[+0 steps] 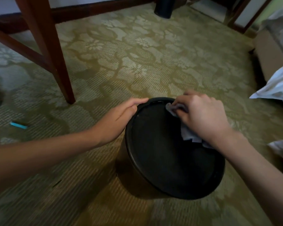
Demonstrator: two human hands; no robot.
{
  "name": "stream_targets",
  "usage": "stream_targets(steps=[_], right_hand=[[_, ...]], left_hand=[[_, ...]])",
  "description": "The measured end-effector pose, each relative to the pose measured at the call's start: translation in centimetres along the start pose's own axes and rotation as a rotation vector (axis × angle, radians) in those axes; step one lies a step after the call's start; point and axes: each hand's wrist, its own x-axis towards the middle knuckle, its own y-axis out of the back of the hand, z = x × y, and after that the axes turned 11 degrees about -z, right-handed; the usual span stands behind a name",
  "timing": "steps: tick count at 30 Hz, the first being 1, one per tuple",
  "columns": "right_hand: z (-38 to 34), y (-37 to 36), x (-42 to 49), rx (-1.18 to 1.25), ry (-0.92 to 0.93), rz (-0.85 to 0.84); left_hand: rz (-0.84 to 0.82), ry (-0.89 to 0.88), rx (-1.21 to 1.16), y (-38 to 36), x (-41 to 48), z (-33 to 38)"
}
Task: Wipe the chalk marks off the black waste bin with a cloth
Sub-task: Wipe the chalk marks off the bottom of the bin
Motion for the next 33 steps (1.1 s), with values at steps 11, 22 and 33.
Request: stream_targets(steps=[11, 22, 33], right_hand=[[-1.8, 0.1, 1.1, -0.082, 0.144, 0.011], [-6.6, 0.5, -5.6, 0.128, 0.389, -0.098], [-1.6, 0.0, -2.0, -0.130, 0.067, 0.039]], left_hand=[[0.010, -0.011, 0.017, 0.0, 0.0, 0.0], [0.005, -0.055, 0.042, -0.1, 0.3, 0.3], [0.020, -0.049, 0.001, 0.0, 0.5, 0.3]])
